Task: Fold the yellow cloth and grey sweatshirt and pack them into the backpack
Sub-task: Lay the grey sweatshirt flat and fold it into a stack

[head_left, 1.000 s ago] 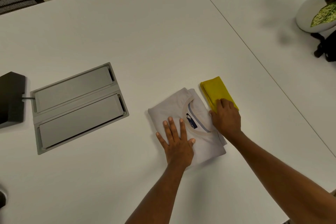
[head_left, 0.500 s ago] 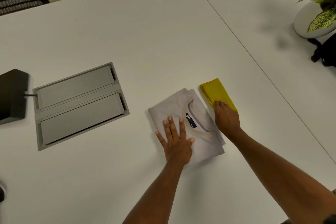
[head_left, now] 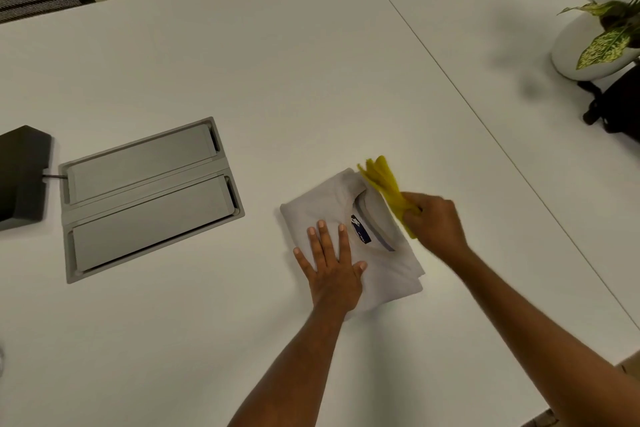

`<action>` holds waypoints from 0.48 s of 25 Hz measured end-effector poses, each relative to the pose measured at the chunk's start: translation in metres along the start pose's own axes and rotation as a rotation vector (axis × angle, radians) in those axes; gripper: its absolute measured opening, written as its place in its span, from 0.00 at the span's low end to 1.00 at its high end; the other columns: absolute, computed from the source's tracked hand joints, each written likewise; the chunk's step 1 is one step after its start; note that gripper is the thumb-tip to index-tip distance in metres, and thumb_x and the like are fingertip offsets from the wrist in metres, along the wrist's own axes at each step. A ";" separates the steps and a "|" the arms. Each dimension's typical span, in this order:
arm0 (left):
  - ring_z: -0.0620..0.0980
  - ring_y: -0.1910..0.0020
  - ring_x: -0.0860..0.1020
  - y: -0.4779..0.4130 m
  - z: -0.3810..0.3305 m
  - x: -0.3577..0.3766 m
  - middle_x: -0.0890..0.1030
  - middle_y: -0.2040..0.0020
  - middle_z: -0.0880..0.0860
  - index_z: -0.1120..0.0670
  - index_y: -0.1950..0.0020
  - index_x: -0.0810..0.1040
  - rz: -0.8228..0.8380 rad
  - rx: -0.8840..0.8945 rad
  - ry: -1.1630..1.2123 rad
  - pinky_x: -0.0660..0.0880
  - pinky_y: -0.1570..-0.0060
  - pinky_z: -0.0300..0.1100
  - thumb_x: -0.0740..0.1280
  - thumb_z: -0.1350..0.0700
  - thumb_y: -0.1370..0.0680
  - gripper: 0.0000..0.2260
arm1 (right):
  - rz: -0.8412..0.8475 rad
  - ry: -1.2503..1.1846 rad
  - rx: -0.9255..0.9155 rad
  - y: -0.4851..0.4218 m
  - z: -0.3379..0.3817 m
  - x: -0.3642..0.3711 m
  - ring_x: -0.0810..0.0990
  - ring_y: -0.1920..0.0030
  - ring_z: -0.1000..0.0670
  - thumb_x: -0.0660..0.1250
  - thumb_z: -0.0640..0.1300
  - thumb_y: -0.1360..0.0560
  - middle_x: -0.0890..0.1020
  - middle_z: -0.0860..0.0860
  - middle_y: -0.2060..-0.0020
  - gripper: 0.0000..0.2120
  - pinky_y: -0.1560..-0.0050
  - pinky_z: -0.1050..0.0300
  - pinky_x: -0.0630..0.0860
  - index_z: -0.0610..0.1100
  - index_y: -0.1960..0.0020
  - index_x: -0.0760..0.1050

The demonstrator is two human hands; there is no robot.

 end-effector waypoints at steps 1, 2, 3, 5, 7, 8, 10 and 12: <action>0.66 0.13 0.45 -0.001 0.000 0.000 0.45 0.12 0.63 0.50 0.12 0.49 0.005 -0.005 0.011 0.40 0.22 0.76 0.47 0.32 0.17 0.38 | 0.022 0.063 -0.045 0.016 0.013 0.010 0.86 0.55 0.41 0.67 0.44 0.24 0.88 0.47 0.56 0.18 0.58 0.51 0.78 0.55 0.37 0.85; 0.64 0.14 0.39 -0.002 -0.001 0.000 0.39 0.13 0.62 0.49 0.11 0.45 0.024 -0.009 0.018 0.36 0.22 0.75 0.47 0.32 0.17 0.37 | 0.049 0.148 -0.098 0.031 0.025 0.025 0.86 0.49 0.40 0.67 0.44 0.23 0.88 0.46 0.48 0.21 0.53 0.50 0.79 0.56 0.32 0.82; 0.63 0.16 0.30 -0.003 -0.001 0.000 0.31 0.14 0.60 0.48 0.12 0.38 0.067 -0.011 0.017 0.31 0.24 0.75 0.46 0.33 0.15 0.37 | 0.083 0.229 -0.144 0.044 0.035 0.043 0.85 0.44 0.38 0.67 0.44 0.22 0.87 0.47 0.42 0.22 0.50 0.48 0.80 0.55 0.29 0.80; 0.61 0.22 0.19 -0.004 0.001 0.000 0.19 0.20 0.58 0.46 0.16 0.28 0.195 0.000 0.008 0.25 0.28 0.75 0.46 0.35 0.14 0.36 | 0.134 0.302 -0.206 0.064 0.047 0.078 0.84 0.43 0.37 0.66 0.43 0.21 0.84 0.47 0.38 0.21 0.49 0.47 0.80 0.51 0.29 0.78; 0.61 0.22 0.19 -0.001 0.003 0.001 0.19 0.20 0.58 0.46 0.15 0.28 0.257 0.089 0.010 0.25 0.28 0.75 0.44 0.35 0.16 0.36 | 0.085 0.340 -0.273 0.074 0.057 0.097 0.86 0.47 0.37 0.68 0.40 0.23 0.85 0.45 0.38 0.19 0.54 0.45 0.82 0.46 0.32 0.79; 0.61 0.20 0.22 0.002 0.006 0.000 0.23 0.18 0.59 0.46 0.14 0.33 0.245 0.134 0.017 0.26 0.27 0.75 0.42 0.34 0.18 0.36 | 0.043 0.361 -0.296 0.077 0.059 0.101 0.87 0.48 0.38 0.71 0.39 0.25 0.86 0.44 0.40 0.19 0.58 0.44 0.83 0.44 0.34 0.81; 0.64 0.14 0.35 0.013 0.016 -0.003 0.36 0.13 0.61 0.51 0.11 0.45 0.149 0.212 -0.012 0.35 0.23 0.74 0.45 0.35 0.17 0.37 | 0.009 0.412 -0.351 0.081 0.061 0.105 0.89 0.54 0.41 0.80 0.36 0.36 0.88 0.43 0.46 0.23 0.69 0.47 0.83 0.41 0.41 0.84; 0.66 0.13 0.45 0.030 0.028 -0.002 0.45 0.12 0.62 0.55 0.12 0.48 0.063 0.273 -0.038 0.44 0.20 0.69 0.47 0.35 0.14 0.36 | -0.003 0.457 -0.389 0.085 0.063 0.108 0.89 0.58 0.43 0.85 0.37 0.46 0.89 0.43 0.49 0.30 0.74 0.51 0.80 0.40 0.44 0.85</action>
Point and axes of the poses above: each hand's wrist, its own y-axis away from the middle knuckle, its own x-axis out of the palm, z = x × y, the point moved 8 cm from there along -y, towards the middle knuckle
